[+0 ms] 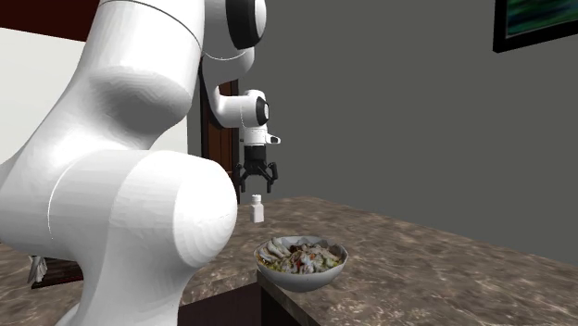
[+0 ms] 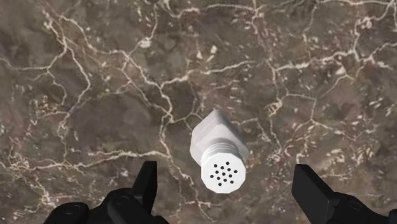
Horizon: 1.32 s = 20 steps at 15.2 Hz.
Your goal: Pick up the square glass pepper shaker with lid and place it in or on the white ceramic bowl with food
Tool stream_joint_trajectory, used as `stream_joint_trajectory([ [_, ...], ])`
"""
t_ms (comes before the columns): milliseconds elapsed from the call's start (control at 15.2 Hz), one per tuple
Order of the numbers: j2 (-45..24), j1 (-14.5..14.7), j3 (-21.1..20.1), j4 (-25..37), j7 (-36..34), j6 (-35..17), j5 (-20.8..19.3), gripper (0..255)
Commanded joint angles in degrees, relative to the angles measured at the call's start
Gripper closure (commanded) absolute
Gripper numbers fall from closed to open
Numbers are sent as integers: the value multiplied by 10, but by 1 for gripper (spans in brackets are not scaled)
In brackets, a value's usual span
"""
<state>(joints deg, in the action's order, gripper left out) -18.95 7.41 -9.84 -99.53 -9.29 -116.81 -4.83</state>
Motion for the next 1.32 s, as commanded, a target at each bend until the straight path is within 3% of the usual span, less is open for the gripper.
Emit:
stream_joint_trajectory([
  [0, -7, 1, 0, -7, -2, -14, -2, 0],
  [660, -14, 1, 1, -17, -3, -31, -4, 0],
  [726, -14, 1, 1, -17, -3, -31, -4, 255],
  [1254, -14, 1, 1, -17, -3, -31, -4, 255],
])
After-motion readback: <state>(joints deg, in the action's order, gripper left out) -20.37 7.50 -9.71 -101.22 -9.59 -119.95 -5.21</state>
